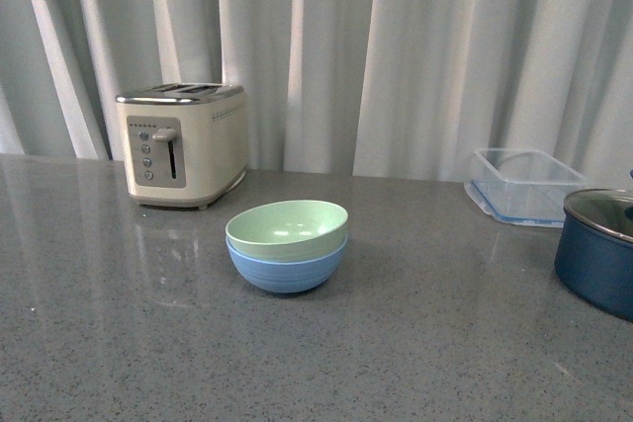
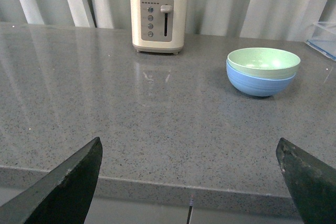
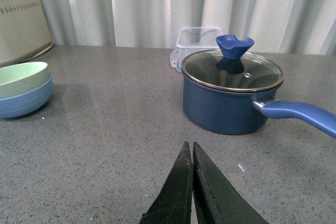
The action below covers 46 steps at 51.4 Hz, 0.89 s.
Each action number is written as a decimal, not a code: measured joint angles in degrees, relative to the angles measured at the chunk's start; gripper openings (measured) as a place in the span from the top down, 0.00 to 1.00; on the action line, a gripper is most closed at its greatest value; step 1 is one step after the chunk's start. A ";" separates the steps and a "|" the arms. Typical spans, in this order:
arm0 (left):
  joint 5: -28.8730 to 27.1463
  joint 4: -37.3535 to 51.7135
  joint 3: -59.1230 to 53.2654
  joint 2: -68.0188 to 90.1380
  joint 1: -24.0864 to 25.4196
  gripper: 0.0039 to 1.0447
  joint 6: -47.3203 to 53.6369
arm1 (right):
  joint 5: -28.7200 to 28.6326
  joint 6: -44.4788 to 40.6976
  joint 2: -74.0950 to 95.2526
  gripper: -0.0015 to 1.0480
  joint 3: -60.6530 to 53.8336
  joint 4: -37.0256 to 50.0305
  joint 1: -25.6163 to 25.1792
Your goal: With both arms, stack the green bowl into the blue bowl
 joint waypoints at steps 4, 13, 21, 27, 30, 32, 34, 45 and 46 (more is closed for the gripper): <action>0.00 0.00 0.00 0.00 0.00 0.06 0.00 | -0.02 -0.02 -1.46 0.99 -0.85 -1.36 0.00; 0.00 0.00 0.00 0.00 0.00 0.06 0.00 | -0.04 0.00 -6.62 0.99 -0.85 -5.99 0.00; 0.00 0.00 0.00 0.00 0.00 0.06 0.00 | -0.07 0.00 -10.56 0.99 -0.87 -9.73 0.00; 0.00 0.00 0.00 0.00 0.00 0.06 0.00 | -0.07 0.00 -13.16 0.99 -0.87 -12.31 0.00; 0.00 0.00 0.00 0.00 0.00 0.06 0.00 | -0.07 0.00 -14.45 0.99 -0.87 -13.49 0.00; 0.00 0.00 0.00 0.00 0.00 0.06 0.00 | -0.09 0.00 -15.39 0.99 -0.87 -14.38 0.00; 0.00 0.00 0.00 0.00 0.00 0.06 0.00 | -0.09 0.00 -16.09 0.99 -0.87 -15.06 0.00; 0.00 0.00 0.00 0.00 0.00 0.06 0.00 | -0.09 0.00 -19.85 0.99 -0.87 -18.80 0.00; 0.00 0.00 0.00 0.00 0.00 0.06 0.00 | -0.09 0.00 -20.20 0.99 -0.87 -19.17 0.00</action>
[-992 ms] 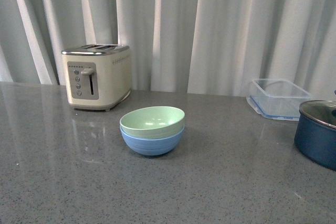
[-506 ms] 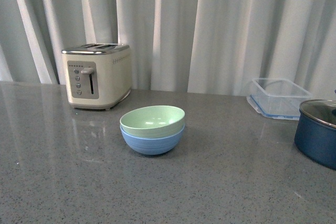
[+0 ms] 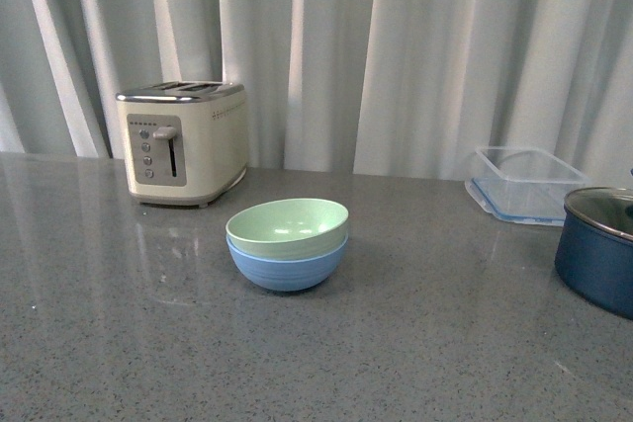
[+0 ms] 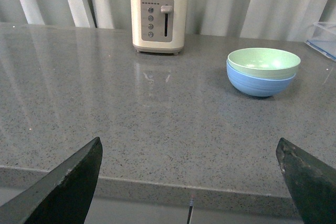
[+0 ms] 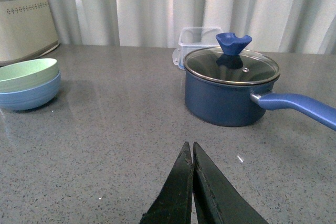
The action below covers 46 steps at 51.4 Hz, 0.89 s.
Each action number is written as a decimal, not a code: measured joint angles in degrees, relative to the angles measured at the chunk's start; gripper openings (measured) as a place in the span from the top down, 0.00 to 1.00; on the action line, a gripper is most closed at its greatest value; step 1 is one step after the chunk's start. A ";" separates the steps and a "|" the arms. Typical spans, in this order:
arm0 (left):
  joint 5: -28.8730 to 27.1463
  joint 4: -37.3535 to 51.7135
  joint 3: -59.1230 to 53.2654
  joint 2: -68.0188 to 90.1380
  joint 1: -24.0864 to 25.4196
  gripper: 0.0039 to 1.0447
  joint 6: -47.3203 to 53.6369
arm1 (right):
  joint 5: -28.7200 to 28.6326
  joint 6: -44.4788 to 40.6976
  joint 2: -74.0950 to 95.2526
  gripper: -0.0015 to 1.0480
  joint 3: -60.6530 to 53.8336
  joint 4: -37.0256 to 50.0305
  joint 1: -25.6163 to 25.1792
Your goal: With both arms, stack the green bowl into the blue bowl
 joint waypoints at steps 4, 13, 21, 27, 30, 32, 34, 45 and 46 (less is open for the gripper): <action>0.00 0.00 0.00 0.00 0.00 0.06 0.00 | 0.00 0.00 -0.94 0.99 0.00 -0.94 0.00; 0.00 0.00 0.00 0.00 0.00 0.06 0.00 | 0.00 0.00 -3.10 0.99 0.00 -3.10 0.00; 0.00 0.00 0.00 0.00 0.00 0.06 0.00 | 0.00 0.00 -8.59 0.99 0.04 -10.10 0.00; 0.00 0.00 0.00 0.00 0.00 0.06 0.00 | -0.02 -0.02 -13.55 0.99 0.04 -13.90 0.00; 0.00 0.00 0.00 -0.04 0.00 0.06 0.00 | -0.02 -0.02 -13.77 0.99 0.04 -14.03 0.00; 0.00 0.00 0.00 -0.04 0.00 0.06 0.00 | -0.02 -0.02 -13.77 0.99 0.04 -14.14 0.00; 0.00 0.00 0.00 -0.02 0.00 0.06 0.00 | -0.02 -0.02 -13.75 0.99 0.04 -14.16 0.00; 0.00 0.00 0.00 -0.02 0.00 0.06 0.00 | -0.04 -0.09 -13.77 0.76 0.04 -14.16 0.00; 0.00 0.00 0.00 -0.02 0.00 0.06 0.00 | -0.02 -0.09 -13.77 0.72 0.04 -14.16 0.00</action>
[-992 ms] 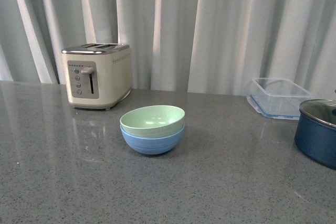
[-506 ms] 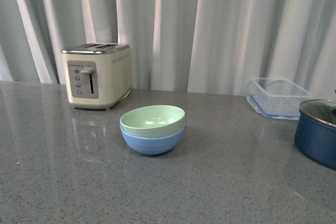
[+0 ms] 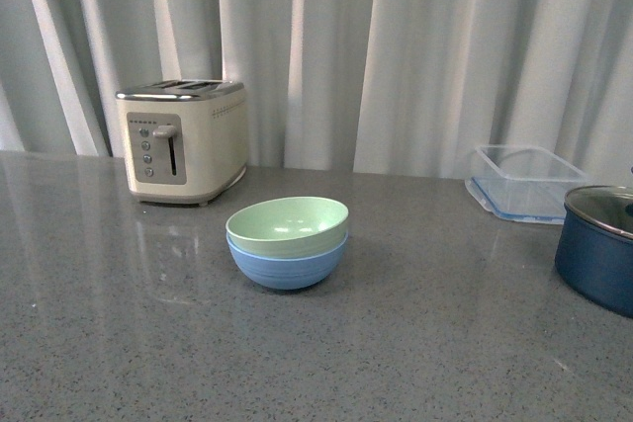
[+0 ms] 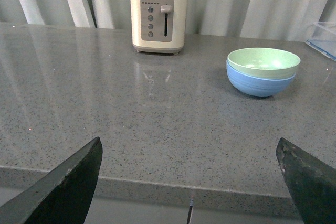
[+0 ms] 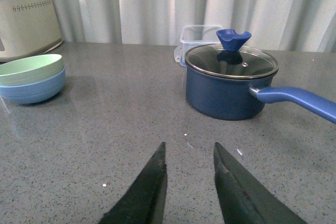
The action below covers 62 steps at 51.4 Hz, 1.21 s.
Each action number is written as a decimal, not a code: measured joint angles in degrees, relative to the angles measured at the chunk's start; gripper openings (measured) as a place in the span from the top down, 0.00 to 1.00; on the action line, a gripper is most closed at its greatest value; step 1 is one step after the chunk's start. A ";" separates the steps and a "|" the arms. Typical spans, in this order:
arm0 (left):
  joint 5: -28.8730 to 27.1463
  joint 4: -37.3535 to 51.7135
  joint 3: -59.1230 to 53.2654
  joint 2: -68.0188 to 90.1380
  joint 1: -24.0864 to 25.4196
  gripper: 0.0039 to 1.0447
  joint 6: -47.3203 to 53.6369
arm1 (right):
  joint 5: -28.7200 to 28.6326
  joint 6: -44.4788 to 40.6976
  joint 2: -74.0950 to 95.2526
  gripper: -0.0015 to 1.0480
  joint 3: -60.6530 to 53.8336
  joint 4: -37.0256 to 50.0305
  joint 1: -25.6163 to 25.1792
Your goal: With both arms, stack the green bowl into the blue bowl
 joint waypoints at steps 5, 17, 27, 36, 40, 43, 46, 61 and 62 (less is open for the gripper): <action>0.00 0.00 0.00 0.00 0.00 0.06 0.00 | 0.00 0.00 0.00 0.59 0.00 0.00 0.00; 0.00 0.00 0.00 0.00 0.00 0.06 0.00 | 0.00 0.00 0.00 0.24 0.00 0.00 0.00; 0.00 0.00 0.00 0.00 0.00 0.06 0.00 | 0.00 0.04 0.00 0.10 0.00 0.00 0.00; 0.00 0.00 0.00 0.00 0.00 0.06 0.00 | 0.00 0.02 0.00 0.10 0.00 0.00 0.00; 0.00 0.00 0.00 0.00 0.00 0.06 0.00 | 0.00 0.02 0.00 0.10 0.00 -0.02 0.00; 0.00 0.00 0.00 0.00 0.00 0.06 0.00 | 0.00 0.02 0.00 0.10 0.00 -0.02 0.00; 0.00 0.00 0.00 0.00 0.00 0.06 0.00 | 0.00 0.02 0.00 0.10 0.00 0.00 0.00; 0.00 0.00 0.00 0.00 0.00 0.06 0.00 | 0.00 0.02 0.00 0.10 0.00 0.00 0.00; 0.00 0.00 0.00 0.00 0.00 0.06 0.00 | 0.00 0.02 0.00 0.10 0.00 0.00 0.00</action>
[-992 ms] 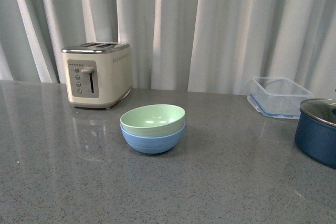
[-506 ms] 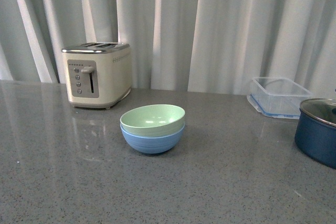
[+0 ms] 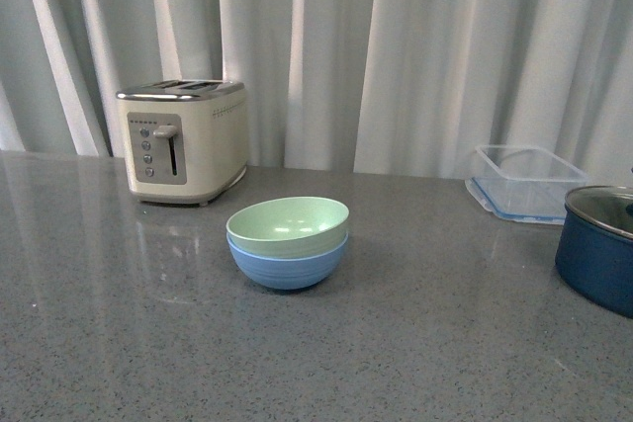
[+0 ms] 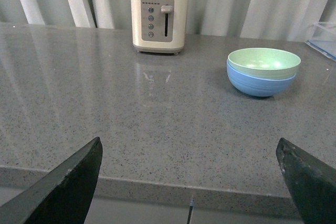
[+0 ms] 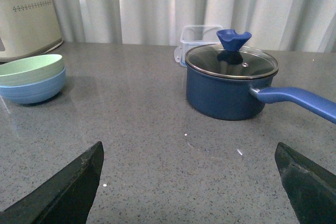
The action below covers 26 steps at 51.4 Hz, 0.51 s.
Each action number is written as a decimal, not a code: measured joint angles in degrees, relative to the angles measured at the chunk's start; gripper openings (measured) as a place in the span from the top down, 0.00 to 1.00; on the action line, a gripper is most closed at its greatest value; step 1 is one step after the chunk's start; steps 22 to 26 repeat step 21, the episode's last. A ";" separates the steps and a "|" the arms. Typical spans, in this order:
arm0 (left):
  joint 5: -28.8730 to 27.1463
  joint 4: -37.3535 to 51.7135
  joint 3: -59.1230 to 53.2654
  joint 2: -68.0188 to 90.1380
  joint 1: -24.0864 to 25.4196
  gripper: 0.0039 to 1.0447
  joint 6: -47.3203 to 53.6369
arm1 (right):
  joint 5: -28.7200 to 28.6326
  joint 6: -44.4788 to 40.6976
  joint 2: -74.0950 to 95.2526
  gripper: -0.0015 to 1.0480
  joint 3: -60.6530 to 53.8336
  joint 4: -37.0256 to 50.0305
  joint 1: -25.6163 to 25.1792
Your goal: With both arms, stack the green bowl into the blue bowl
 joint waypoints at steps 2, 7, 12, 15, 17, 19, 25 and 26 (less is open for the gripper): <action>0.00 0.00 0.00 0.00 0.00 0.06 0.00 | 0.00 0.00 0.00 0.10 0.00 0.00 0.00; 0.00 0.00 0.00 0.00 0.00 0.06 0.00 | 0.00 0.00 0.00 0.10 0.00 0.00 0.00; 0.00 0.00 0.00 0.00 0.00 0.06 0.00 | 0.00 0.00 0.00 0.10 0.00 0.00 0.00; 0.00 0.00 0.00 0.00 0.00 0.06 0.00 | 0.00 0.00 0.00 0.10 0.00 -0.02 0.00; 0.00 0.00 0.00 0.00 0.00 0.06 0.00 | 0.00 0.00 0.00 0.10 0.00 -0.02 0.00; 0.00 0.00 0.00 0.00 0.00 0.06 0.00 | 0.00 0.00 0.00 0.10 0.00 0.00 0.00; 0.00 0.00 0.00 0.00 0.00 0.06 0.00 | 0.00 0.00 0.00 0.10 0.00 0.00 0.00; 0.00 0.00 0.00 0.00 0.00 0.06 0.00 | 0.00 0.00 0.00 0.10 0.00 0.00 0.00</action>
